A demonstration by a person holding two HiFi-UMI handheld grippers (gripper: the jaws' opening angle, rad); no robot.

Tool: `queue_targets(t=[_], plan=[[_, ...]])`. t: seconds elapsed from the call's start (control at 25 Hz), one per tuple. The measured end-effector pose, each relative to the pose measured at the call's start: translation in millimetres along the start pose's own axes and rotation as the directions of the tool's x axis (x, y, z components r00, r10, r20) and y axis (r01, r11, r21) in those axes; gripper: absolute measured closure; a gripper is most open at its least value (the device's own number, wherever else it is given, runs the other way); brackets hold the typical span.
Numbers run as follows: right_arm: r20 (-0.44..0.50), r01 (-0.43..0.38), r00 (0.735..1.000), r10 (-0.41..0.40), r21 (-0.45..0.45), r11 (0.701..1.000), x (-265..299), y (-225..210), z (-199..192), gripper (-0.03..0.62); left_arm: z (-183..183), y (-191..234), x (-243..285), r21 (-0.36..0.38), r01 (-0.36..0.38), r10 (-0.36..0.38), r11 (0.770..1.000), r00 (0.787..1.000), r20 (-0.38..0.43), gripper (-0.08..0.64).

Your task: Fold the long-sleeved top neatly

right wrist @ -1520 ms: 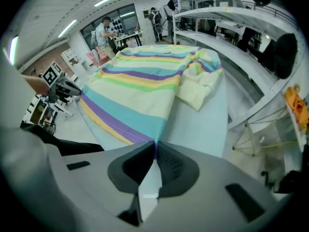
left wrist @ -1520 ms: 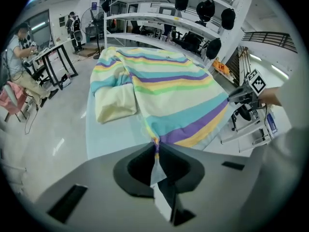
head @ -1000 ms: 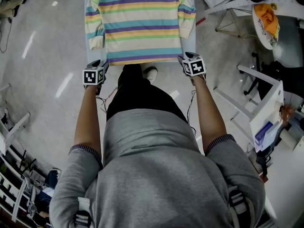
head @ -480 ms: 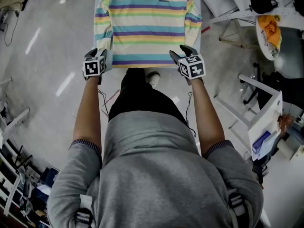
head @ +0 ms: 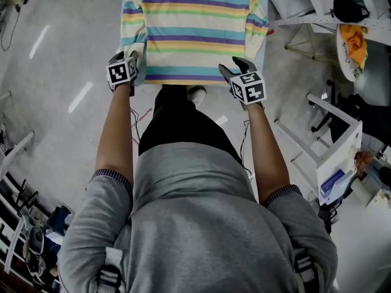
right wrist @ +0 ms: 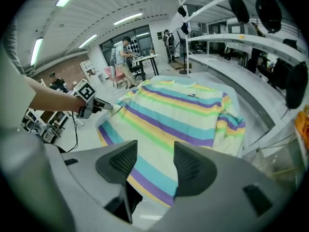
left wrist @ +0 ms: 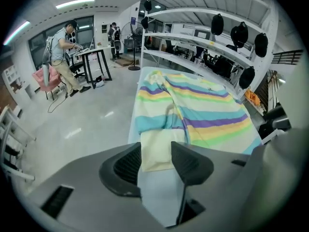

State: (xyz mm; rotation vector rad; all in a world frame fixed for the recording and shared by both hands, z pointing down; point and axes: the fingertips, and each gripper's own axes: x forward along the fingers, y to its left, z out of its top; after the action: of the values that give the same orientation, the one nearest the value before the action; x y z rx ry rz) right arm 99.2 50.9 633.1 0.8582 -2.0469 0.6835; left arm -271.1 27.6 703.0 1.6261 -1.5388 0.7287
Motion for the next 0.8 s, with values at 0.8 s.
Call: queue_targets(t=[0.8], plan=[[-0.008,-0.006,1.0,0.006,-0.025,1.0,12,-9,40,0.348,70,105,-59,0.075,-0.255,0.246,0.964,0.962,0.118,0.512]])
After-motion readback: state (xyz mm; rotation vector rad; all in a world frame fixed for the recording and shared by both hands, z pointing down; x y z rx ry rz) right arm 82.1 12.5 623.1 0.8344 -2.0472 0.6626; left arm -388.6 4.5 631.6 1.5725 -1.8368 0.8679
